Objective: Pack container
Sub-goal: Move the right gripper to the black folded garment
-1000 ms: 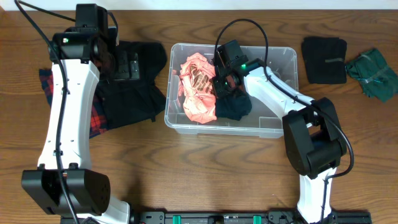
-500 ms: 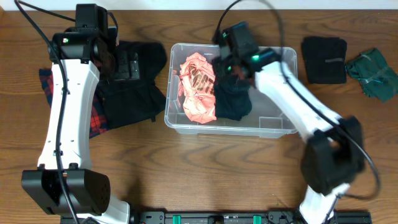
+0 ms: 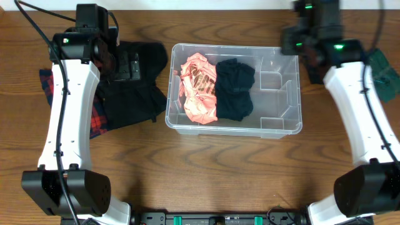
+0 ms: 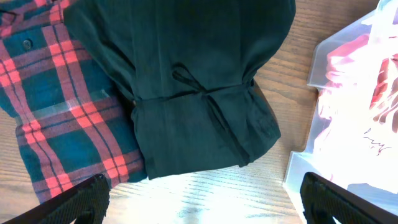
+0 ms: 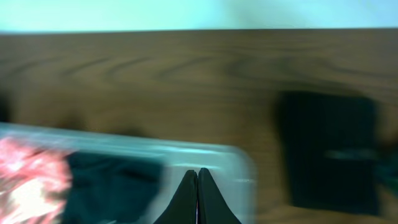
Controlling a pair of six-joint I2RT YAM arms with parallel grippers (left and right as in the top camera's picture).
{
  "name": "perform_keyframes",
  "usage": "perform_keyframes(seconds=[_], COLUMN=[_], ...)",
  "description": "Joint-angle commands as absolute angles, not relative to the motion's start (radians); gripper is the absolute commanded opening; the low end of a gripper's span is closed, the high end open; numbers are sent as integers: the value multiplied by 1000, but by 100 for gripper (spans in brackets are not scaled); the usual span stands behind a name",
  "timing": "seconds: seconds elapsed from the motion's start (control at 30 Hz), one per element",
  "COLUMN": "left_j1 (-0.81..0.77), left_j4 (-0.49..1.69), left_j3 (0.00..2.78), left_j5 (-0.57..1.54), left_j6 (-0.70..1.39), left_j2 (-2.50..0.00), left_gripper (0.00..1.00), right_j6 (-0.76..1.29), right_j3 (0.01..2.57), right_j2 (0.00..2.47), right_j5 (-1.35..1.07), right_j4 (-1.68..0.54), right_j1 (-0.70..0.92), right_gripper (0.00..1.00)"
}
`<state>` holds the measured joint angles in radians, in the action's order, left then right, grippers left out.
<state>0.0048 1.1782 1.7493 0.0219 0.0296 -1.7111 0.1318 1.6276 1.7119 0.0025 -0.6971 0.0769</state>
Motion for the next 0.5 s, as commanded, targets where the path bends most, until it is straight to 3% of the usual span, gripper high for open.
perform_keyframes(seconds=[0.0,0.23,0.47], left_j1=[6,6,6], left_j4=[1181,1181,1181], left_j3=[1768,1768,1768], left_j5=[11,10,10], left_j6=[40,39,40], left_j2=[-1715,-1715,-1715], left_gripper=[98,98,98], right_j6=[125,112,17], right_j3=[1627,1627,1627], right_j2=[1736,1862,2052], right_j5=[64,60,20], right_j4=[-694,-648,-542], right_j1=[-28,-177,-218], right_gripper=[1,1,1])
